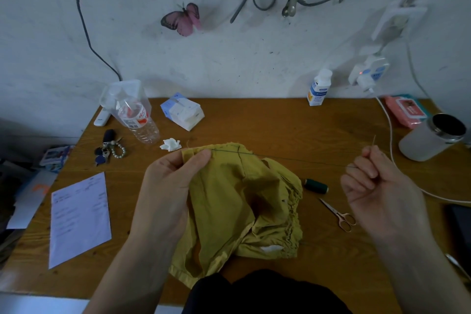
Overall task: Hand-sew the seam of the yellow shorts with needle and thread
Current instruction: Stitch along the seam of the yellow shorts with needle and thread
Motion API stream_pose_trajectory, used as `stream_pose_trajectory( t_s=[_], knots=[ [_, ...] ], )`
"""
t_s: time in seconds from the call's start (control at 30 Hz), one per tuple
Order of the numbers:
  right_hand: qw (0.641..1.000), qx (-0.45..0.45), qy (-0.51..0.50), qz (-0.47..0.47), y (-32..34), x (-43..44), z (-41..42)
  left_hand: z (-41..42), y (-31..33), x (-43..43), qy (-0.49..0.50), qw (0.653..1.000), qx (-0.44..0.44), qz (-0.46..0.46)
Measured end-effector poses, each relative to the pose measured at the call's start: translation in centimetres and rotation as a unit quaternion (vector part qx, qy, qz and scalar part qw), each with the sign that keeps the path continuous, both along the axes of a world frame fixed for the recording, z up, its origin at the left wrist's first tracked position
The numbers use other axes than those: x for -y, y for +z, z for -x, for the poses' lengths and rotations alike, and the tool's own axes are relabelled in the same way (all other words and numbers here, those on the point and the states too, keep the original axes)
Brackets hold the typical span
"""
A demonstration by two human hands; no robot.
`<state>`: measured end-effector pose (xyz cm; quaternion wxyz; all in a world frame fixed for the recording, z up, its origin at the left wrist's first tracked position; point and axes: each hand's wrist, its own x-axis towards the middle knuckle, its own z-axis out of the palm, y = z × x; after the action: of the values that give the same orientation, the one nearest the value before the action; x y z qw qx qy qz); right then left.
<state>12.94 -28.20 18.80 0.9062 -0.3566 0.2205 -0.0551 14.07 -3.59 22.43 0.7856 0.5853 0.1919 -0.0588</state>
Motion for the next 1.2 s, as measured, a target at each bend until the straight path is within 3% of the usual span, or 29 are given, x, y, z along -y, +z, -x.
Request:
stream_pose_trajectory(
  t_s=[0.23, 0.4, 0.5, 0.67, 0.77, 0.93, 1.2],
  knots=[
    [1.0, 0.003, -0.007, 0.009, 0.1, -0.2, 0.0, 0.1, 0.1, 0.0, -0.008, 1.0, -0.003, 0.001],
    [0.989, 0.054, 0.074, 0.119, 1.0, -1.7, 0.4, 0.4, 0.6, 0.3, -0.041, 0.999, -0.004, -0.004],
    [0.95, 0.118, 0.14, 0.255, 1.8, -3.4, 0.7, 0.7, 1.0, 0.7, -0.073, 0.997, -0.001, -0.011],
    [0.83, 0.229, 0.201, 0.468, 2.9, -5.8, 0.7, 1.3, 1.6, 1.3, -0.116, 0.993, -0.001, -0.015],
    [0.776, 0.26, 0.191, 0.542, 3.1, -6.6, 0.7, 1.6, 1.9, 1.6, -0.133, 0.99, 0.007, -0.036],
    [0.742, 0.275, 0.179, 0.584, 3.1, -6.9, 0.5, 1.8, 2.2, 1.9, -0.139, 0.989, 0.02, -0.054],
    [0.736, 0.272, 0.184, 0.592, 3.2, -6.6, 0.6, 1.7, 1.9, 1.9, -0.148, 0.987, 0.024, -0.053]
  ],
)
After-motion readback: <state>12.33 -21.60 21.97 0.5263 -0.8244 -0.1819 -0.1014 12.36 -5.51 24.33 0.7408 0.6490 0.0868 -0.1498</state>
